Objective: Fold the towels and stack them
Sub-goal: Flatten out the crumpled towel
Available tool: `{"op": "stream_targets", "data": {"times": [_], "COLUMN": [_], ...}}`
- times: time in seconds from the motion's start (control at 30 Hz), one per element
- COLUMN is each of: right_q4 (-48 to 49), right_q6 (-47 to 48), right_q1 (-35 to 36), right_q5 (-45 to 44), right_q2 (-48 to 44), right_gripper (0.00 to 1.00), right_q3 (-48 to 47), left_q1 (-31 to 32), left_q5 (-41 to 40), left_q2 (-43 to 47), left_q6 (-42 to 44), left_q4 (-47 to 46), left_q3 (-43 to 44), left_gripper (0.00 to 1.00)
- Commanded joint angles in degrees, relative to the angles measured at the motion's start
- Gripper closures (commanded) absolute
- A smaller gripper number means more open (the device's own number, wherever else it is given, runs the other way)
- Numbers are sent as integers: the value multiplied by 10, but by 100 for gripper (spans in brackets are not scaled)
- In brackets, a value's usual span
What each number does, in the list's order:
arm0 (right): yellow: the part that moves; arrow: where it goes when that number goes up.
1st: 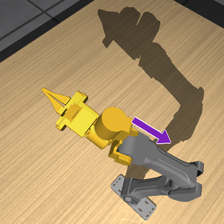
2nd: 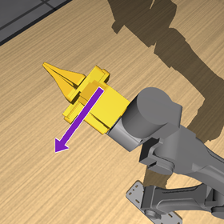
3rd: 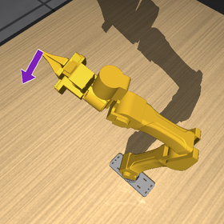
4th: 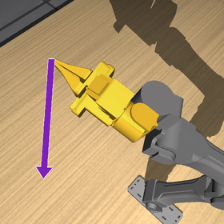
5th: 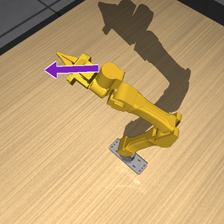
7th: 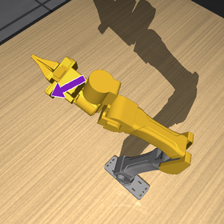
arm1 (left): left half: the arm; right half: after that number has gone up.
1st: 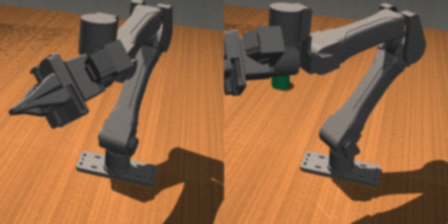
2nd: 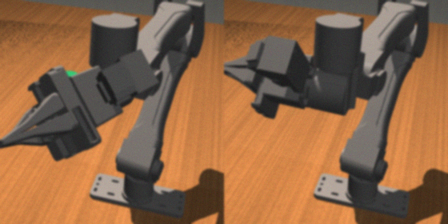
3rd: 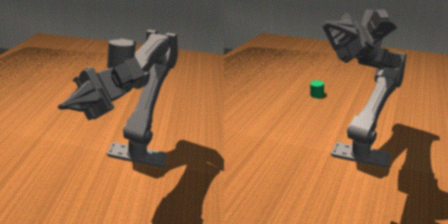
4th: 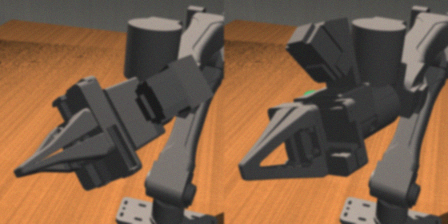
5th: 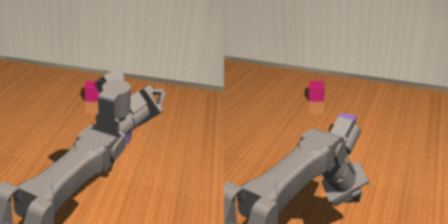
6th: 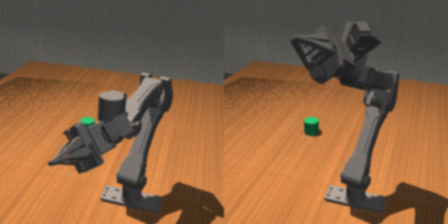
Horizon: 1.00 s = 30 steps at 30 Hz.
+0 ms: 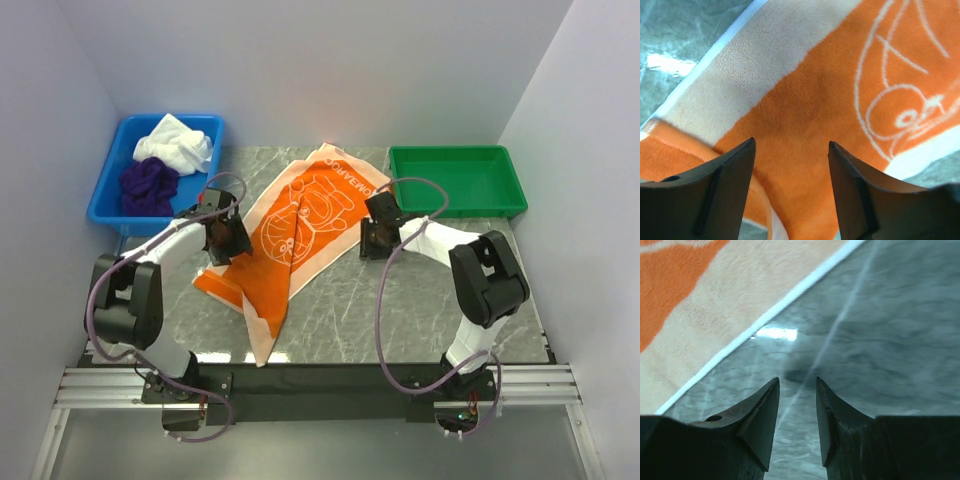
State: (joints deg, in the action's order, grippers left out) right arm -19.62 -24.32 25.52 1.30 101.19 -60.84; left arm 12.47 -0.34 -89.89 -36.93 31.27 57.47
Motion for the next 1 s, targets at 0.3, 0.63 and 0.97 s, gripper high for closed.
{"op": "stream_targets", "data": {"times": [0.3, 0.63, 0.97], "right_q4": [88, 46, -18], "right_q6": [-73, -73, -18], "right_q1": [38, -7, -100], "right_q5": [72, 56, 28], "right_q2": [37, 113, 153], "right_gripper": [57, 55, 52], "right_q3": [-82, -124, -197], "left_q1": [-9, -56, -84], "left_q5": [-41, -24, 50], "left_q2": [-22, 52, 134], "left_q6": [-62, -94, -128], "left_q4": [-31, -30, -44], "left_q3": [-84, -175, -247], "left_gripper": [48, 50, 47]}}
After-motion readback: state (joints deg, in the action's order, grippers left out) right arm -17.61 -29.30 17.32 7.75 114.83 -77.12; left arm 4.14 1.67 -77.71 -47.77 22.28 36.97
